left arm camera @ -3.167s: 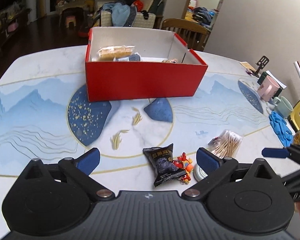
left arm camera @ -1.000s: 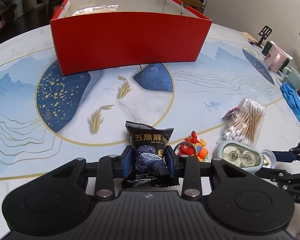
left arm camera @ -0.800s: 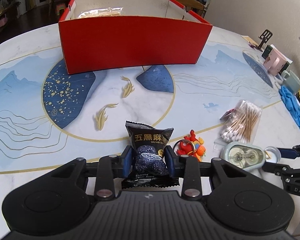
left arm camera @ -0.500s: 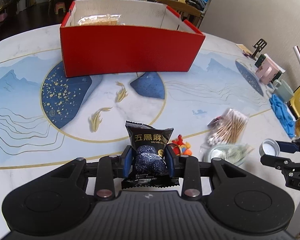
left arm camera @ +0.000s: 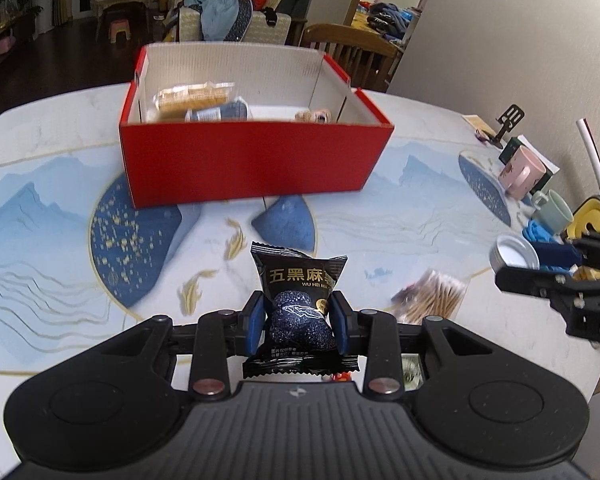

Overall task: Organize objects
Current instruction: 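Carry the black snack bag and metal lid into the red shoebox with both tools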

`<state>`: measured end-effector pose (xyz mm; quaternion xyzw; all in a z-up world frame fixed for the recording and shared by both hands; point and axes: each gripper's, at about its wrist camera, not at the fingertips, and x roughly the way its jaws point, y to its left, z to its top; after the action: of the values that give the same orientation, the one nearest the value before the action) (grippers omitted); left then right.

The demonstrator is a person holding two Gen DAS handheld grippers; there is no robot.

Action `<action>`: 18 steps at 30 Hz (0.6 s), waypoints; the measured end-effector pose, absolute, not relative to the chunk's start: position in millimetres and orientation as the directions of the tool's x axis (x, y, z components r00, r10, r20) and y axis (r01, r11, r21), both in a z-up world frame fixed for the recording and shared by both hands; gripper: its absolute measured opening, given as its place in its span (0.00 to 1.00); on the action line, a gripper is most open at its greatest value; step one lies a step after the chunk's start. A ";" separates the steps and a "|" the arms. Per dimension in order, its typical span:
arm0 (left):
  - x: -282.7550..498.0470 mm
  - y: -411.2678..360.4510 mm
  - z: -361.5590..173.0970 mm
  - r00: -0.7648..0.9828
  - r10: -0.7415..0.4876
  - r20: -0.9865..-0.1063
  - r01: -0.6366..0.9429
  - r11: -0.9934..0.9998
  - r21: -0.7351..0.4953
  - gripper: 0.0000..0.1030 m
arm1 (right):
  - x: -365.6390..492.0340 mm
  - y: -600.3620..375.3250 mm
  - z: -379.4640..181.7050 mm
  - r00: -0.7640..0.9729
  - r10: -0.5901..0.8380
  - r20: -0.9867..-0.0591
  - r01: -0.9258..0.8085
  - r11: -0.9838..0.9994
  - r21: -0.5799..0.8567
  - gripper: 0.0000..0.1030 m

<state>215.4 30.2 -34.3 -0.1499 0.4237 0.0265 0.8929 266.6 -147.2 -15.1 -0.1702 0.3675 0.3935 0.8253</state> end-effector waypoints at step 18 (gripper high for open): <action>275.9 60.3 9.8 0.677 0.002 -0.736 -0.205 0.961 -0.186 0.32 | 326.9 -72.7 22.4 0.447 0.594 -0.669 -0.812 0.583 -0.025 0.38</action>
<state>275.9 60.3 9.8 -0.1274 0.3978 0.0572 0.9068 326.9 -72.7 22.4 -0.1740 0.3138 0.4221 0.8325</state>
